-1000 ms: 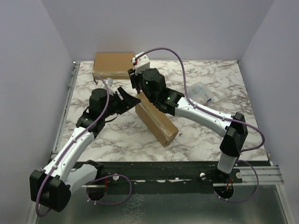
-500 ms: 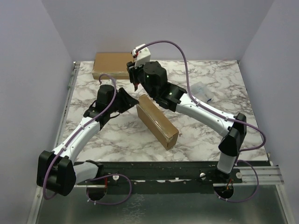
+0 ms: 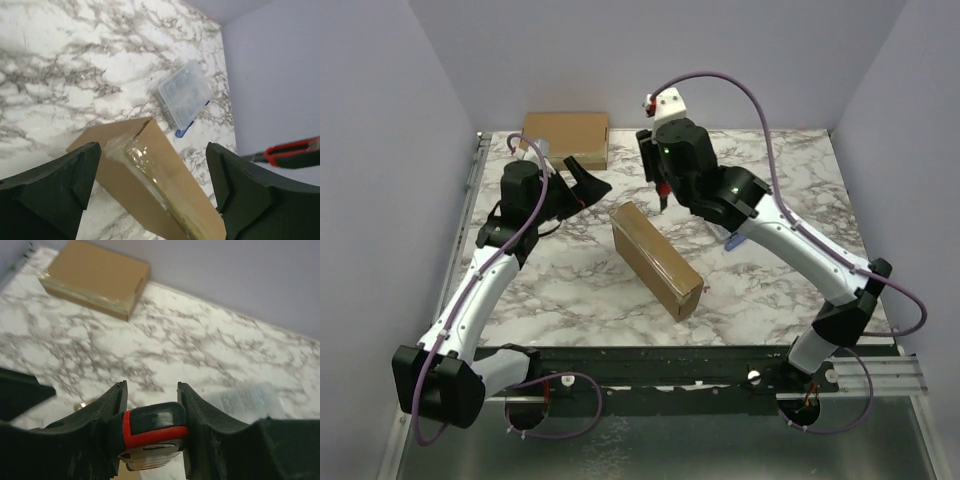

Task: Unpack the express box
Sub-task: Adjust the express box at the center of the board.

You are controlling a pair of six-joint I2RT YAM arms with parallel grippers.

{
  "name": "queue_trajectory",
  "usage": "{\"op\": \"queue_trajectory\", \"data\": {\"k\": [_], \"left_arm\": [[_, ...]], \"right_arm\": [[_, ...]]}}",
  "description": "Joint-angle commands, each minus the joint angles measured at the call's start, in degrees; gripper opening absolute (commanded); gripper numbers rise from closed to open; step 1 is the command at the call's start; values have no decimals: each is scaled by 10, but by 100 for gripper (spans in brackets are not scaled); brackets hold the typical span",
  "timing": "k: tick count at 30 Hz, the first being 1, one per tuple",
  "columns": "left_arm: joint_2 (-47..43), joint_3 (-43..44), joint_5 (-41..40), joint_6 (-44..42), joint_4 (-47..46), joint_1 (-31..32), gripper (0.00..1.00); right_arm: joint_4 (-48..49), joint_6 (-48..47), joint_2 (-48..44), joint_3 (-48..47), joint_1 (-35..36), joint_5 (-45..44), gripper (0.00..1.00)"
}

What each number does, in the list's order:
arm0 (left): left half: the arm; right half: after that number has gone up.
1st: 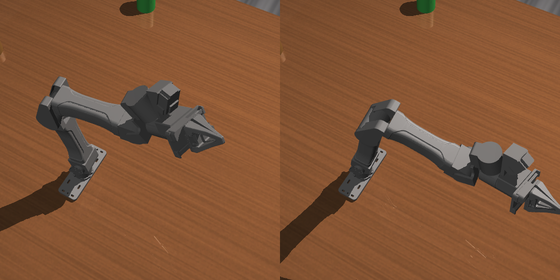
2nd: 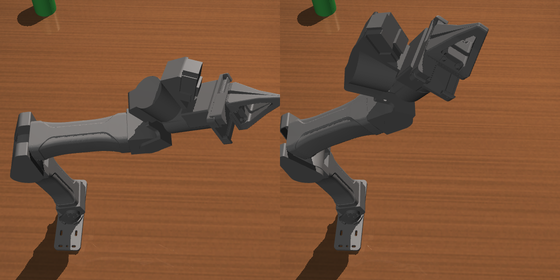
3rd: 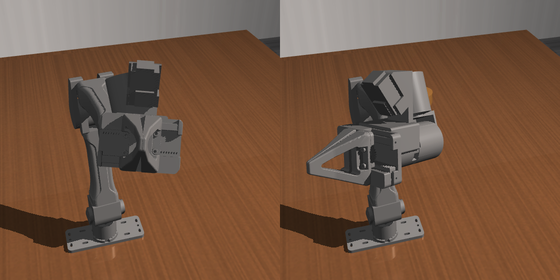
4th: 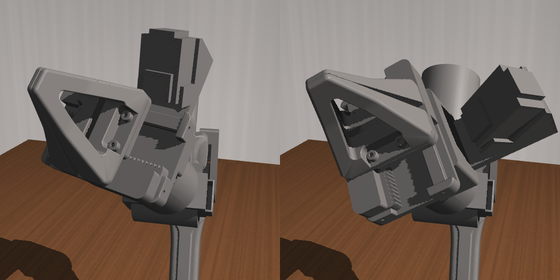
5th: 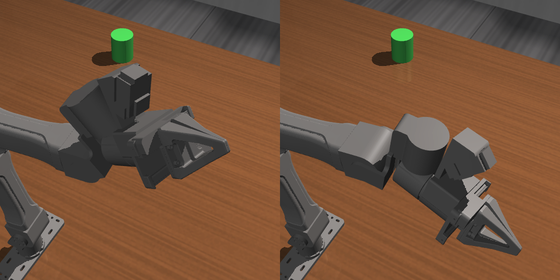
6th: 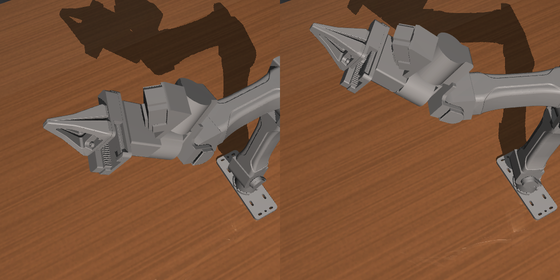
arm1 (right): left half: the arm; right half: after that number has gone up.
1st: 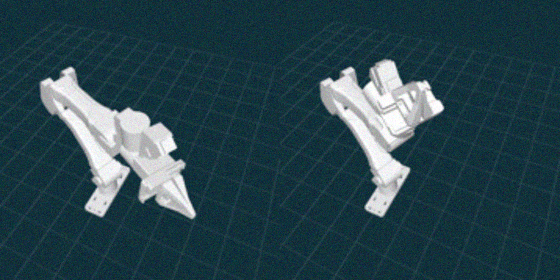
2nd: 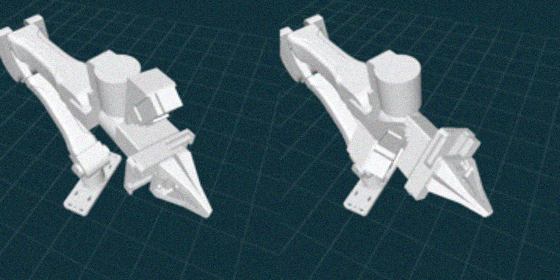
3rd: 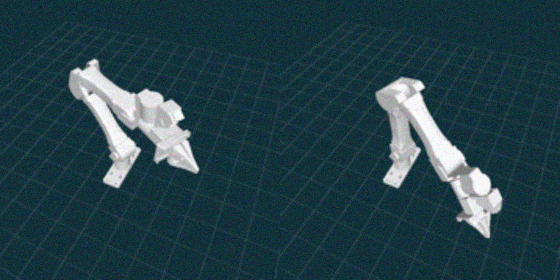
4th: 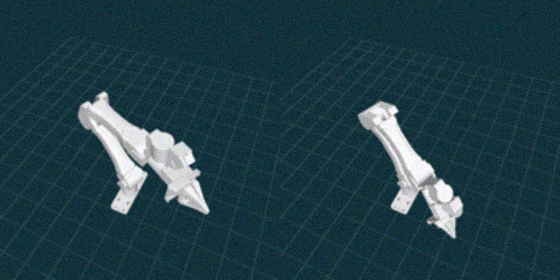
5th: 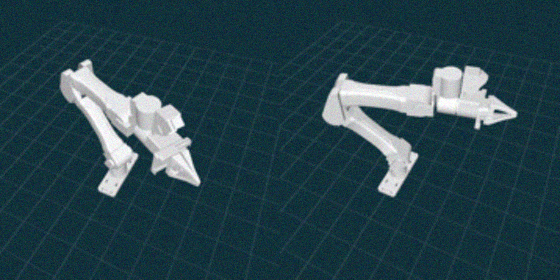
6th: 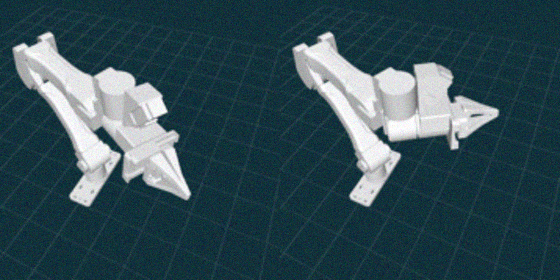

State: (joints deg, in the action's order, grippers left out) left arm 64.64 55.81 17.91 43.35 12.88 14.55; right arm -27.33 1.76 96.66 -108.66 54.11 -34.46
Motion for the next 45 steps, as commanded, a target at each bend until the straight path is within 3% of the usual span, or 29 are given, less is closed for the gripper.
{"op": "queue_trajectory", "data": {"k": [1,4,7,9,14,17,21,27,34,41,45], "left_arm": [[52,46,50,-50,-6,-13,96],[115,69,104,-63,-28,-14,95],[157,80,143,-67,-52,-13,91],[168,80,156,-67,-60,-12,90],[176,54,181,-51,-88,4,88],[167,24,178,-37,-110,15,85],[129,-23,160,-22,-121,21,82],[62,-98,154,10,-125,26,79],[-15,-169,134,81,-163,81,79],[-69,-196,143,93,-160,93,85],[-70,-161,131,42,-90,89,88]], "right_arm": [[-292,108,-79,-6,-1,-40,0],[-423,196,-134,48,-1,-4,0],[-453,255,-207,157,-1,55,1],[-423,276,-254,231,-1,118,1],[-240,331,-331,391,-1,241,1],[-134,382,-345,445,-1,211,0],[-97,410,-325,445,-4,114,0],[-14,316,-312,461,-72,111,0],[13,186,-307,483,-120,76,0],[-23,197,-332,511,-145,27,0],[-76,206,-342,486,-149,-41,0]]}}
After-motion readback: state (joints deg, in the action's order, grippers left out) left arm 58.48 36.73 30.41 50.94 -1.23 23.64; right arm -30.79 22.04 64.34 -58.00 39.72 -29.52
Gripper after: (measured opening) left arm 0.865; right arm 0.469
